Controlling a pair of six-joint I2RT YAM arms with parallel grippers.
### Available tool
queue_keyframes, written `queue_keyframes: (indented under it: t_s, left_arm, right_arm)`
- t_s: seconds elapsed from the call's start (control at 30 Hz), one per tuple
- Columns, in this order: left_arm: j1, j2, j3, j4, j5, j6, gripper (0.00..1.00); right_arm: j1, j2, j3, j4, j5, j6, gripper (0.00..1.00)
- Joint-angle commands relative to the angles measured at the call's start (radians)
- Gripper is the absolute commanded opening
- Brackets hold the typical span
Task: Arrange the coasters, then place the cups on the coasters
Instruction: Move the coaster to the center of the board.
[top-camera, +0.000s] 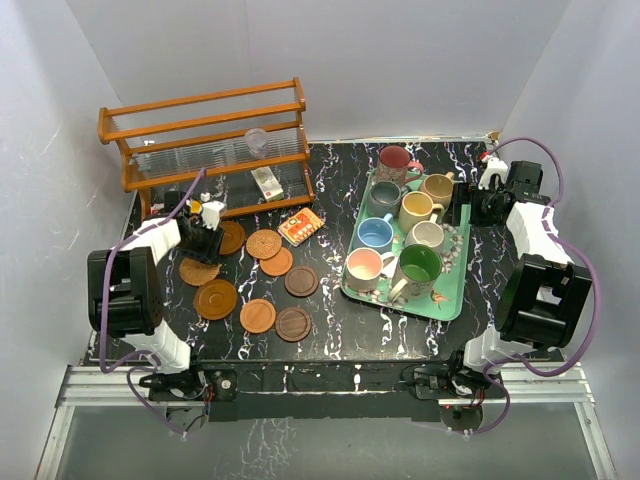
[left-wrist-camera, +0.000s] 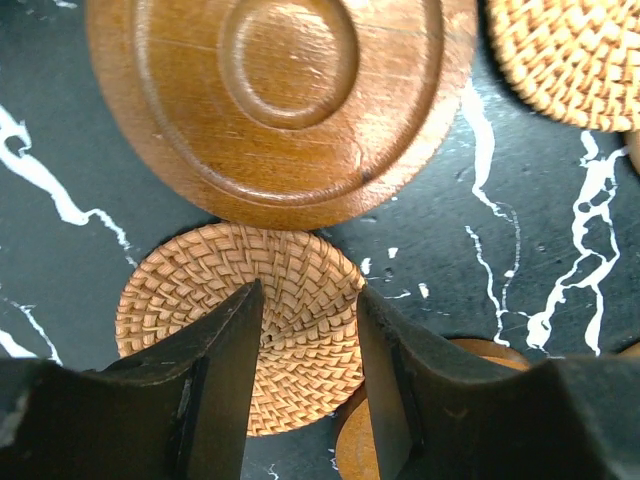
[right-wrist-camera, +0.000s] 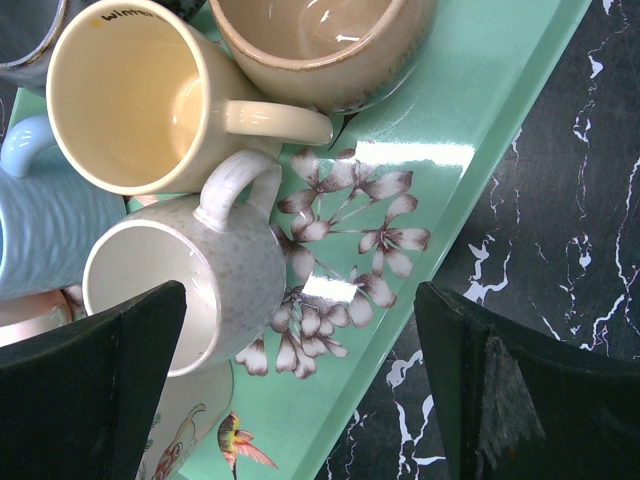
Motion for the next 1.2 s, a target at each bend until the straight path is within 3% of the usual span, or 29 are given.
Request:
queue_keyframes:
  t_s: [0.0,0.33,0.73,1.0,1.17]
  left_arm:
    - [-0.041,0.029,-0.049,-0.073,0.068,-0.022,0.40]
    - [-0.135,-0.038,-0.119,-0.114,0.136,0.004,0.40]
    - [-0.324,0.045,-0.045,-0.090,0.152,-0.028,0.40]
    - [-0.333,0.027,-0.041,-0.048,0.080,-0.042,0.37]
    - [-0.335,0.028,-0.028,-0.047,0.133,-0.021,0.37]
  right_arm:
    - [-0.001,-0.003,0.024,0.017,0.007,-0.002,0.98]
    - [-0.001,-0.002,0.024,0.017,0.007,-0.002,0.99]
    - [-0.001,-0.003,0.021,0.018,0.018,-0.002,0.98]
    - [-0.001,0.005,0.021,0.019,0.020,-0.002,0.99]
    - [-0.001,0.009,0.021,0.019,0.020,-0.002,0.98]
